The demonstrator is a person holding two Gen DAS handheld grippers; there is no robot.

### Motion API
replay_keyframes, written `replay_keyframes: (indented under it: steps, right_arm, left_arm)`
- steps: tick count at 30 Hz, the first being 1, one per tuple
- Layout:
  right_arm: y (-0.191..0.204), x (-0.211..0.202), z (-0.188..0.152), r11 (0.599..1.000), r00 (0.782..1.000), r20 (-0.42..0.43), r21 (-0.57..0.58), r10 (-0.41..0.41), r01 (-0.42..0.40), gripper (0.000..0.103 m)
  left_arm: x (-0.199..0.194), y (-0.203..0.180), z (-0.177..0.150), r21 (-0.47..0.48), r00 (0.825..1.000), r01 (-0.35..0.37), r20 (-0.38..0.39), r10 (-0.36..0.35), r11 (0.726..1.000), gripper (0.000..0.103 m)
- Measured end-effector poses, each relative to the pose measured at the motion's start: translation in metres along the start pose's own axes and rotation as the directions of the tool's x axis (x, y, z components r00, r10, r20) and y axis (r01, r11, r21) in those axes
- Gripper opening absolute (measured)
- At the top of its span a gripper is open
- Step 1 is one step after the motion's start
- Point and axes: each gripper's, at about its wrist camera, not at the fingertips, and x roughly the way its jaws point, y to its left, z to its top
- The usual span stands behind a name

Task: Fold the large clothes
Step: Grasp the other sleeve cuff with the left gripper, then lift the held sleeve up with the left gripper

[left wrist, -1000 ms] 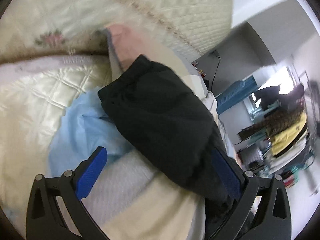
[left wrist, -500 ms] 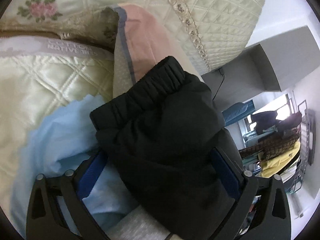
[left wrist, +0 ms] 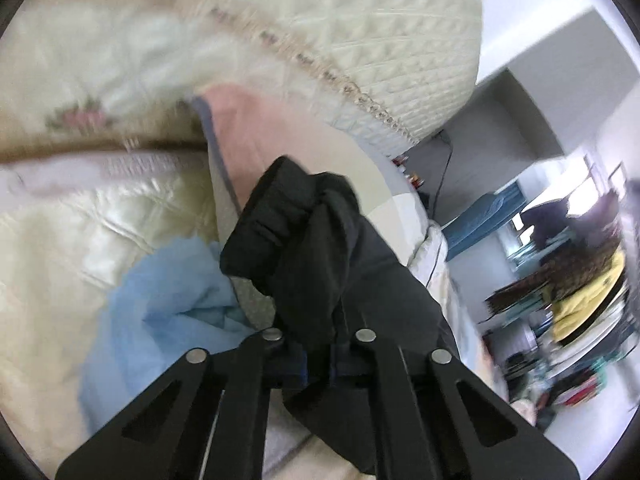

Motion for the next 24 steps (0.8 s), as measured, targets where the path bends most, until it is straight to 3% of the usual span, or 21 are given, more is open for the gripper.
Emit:
replay_keyframes:
  steps: [6, 13, 17, 22, 24]
  right_arm:
    - [-0.006, -0.016, 0.000, 0.999, 0.999, 0.034, 0.008, 0.032, -0.032, 0.103]
    - [-0.015, -0.031, -0.004, 0.999, 0.997, 0.058, 0.014, 0.043, -0.043, 0.103]
    - [-0.023, -0.045, -0.003, 0.999, 0.993, 0.106, 0.015, 0.047, -0.049, 0.103]
    - [-0.034, -0.053, -0.002, 0.999, 0.987, 0.154, 0.013, 0.047, -0.050, 0.103]
    - [-0.039, -0.053, -0.003, 0.998, 0.986, 0.158, 0.023, 0.061, -0.066, 0.103]
  left_arm:
    - [-0.049, -0.041, 0.012, 0.080, 0.993, -0.098, 0.071, 0.093, 0.992, 0.003]
    - [-0.101, -0.112, 0.012, 0.213, 0.982, -0.143, 0.153, 0.111, 0.967, 0.003]
    - [-0.123, -0.167, 0.001, 0.318, 0.970, -0.185, 0.211, 0.121, 0.930, 0.003]
    - [-0.148, -0.243, -0.025, 0.426, 0.962, -0.176, 0.267, 0.063, 0.888, 0.003]
    - [-0.155, -0.274, -0.042, 0.489, 0.960, -0.168, 0.279, 0.029, 0.856, 0.003]
